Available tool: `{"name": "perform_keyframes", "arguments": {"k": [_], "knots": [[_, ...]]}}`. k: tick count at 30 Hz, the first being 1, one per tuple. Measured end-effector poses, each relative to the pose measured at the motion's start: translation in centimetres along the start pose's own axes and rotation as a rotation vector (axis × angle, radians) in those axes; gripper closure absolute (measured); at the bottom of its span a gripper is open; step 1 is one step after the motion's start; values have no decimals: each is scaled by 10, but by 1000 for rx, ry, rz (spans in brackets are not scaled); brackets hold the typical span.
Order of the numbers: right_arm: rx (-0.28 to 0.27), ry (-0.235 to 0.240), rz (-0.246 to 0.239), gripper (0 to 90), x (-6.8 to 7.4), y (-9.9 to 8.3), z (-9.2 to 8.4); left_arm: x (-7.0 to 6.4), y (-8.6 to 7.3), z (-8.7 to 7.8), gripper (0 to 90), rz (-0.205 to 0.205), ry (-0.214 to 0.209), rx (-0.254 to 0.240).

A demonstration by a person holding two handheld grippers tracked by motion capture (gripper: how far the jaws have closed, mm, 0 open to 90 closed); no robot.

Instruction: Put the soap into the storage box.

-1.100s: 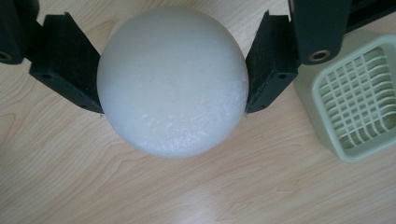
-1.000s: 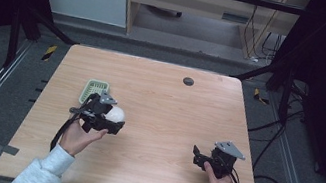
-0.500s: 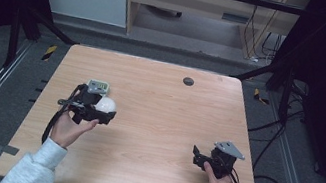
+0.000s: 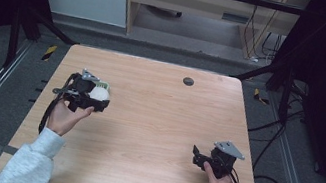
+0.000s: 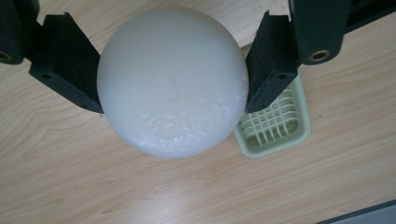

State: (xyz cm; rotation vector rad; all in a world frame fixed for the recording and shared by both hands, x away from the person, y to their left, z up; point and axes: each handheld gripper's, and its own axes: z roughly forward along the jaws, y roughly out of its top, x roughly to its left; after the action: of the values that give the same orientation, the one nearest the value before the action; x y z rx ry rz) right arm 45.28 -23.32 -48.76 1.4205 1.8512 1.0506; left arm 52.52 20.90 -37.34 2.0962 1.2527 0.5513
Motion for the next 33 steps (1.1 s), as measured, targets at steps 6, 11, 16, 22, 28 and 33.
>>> {"name": "perform_keyframes", "arguments": {"k": [6, 11, 16, 22, 28, 33], "knots": [[1, 3, 2, 35, 0, 0, 0, 10, 1, 9, 242, -24, 16, 13], [1, 2, 1, 36, 0, 0, 0, 20, 2, 19, 242, -41, 40, 27], [1, 2, 2, 36, 0, 0, 0, 30, 5, 29, 242, -66, 49, 39], [0, 1, 2, 36, 0, 0, 0, 39, 8, 42, 242, -90, 56, 58], [0, 3, 1, 36, 0, 0, 0, 45, 8, 54, 242, -103, 75, 75], [2, 2, 2, 36, 0, 0, 0, 51, 7, 64, 242, -121, 88, 80]]}}
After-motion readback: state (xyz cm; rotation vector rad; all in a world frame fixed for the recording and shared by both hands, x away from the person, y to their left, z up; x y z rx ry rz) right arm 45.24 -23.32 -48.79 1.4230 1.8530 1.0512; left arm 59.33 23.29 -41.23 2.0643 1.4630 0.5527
